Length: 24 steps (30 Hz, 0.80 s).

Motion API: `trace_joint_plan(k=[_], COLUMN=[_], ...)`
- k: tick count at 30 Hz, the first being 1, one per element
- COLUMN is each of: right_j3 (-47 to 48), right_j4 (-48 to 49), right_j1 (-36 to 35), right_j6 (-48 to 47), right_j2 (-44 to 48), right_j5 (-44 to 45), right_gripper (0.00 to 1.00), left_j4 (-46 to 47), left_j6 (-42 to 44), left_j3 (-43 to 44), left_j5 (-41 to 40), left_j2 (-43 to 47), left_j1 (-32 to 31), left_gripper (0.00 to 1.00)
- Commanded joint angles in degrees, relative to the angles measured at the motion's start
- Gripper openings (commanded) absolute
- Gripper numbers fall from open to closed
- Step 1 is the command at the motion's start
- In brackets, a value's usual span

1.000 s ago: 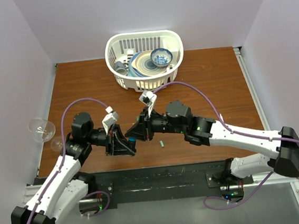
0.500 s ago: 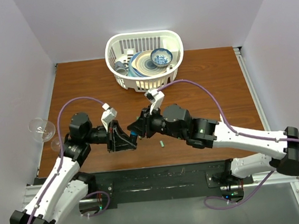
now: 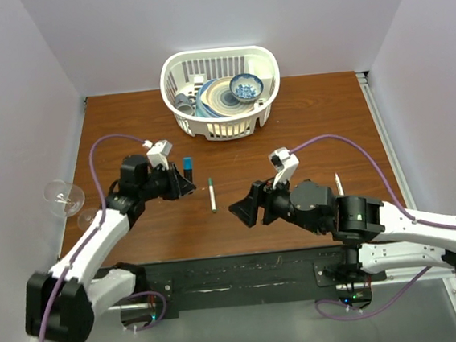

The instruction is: Insert the pens into the pen caps

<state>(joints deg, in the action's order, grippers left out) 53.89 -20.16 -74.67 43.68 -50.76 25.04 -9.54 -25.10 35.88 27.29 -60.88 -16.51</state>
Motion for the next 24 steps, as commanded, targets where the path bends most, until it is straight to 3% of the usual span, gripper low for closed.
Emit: trace_joint_plan(k=[1, 6, 11, 13, 22, 24], right_j3=[-3.43, -4.67, -4.49, -4.23, -4.67, -3.88], right_j4=[-5.58, -8.13, -11.30, -12.35, -13.85, -15.24], right_j1=[-0.03, -0.03, -0.12, -0.03, -0.03, -0.03], right_j6=[4.13, 4.92, 5.54, 5.62, 7.21, 6.24], right_j2=[2.68, 5.58, 6.64, 6.90, 7.17, 6.91], right_j5=[5.99, 8.27, 9.59, 10.20, 10.12, 12.30], right_gripper=[0.72, 0.73, 0.73, 0.73, 0.73, 0.73], left_j4=[-4.61, -2.68, -3.47, -3.29, -2.59, -2.15], left_j6=[-1.88, -2.76, -3.81, -4.51, -6.54, -7.41], left_j3=[2.27, 2.96, 5.43, 5.26, 4.11, 3.67], left_j5=[-12.61, -15.24, -16.74, -17.44, -17.53, -17.53], left_j2=[-6.52, -14.43, -19.00, -19.80, -22.26, -21.12], left_j1=[0.08, -0.54, -1.68, -2.03, -3.97, -3.97], left_gripper=[0.00, 0.01, 0.10, 0.16, 0.24, 0.31])
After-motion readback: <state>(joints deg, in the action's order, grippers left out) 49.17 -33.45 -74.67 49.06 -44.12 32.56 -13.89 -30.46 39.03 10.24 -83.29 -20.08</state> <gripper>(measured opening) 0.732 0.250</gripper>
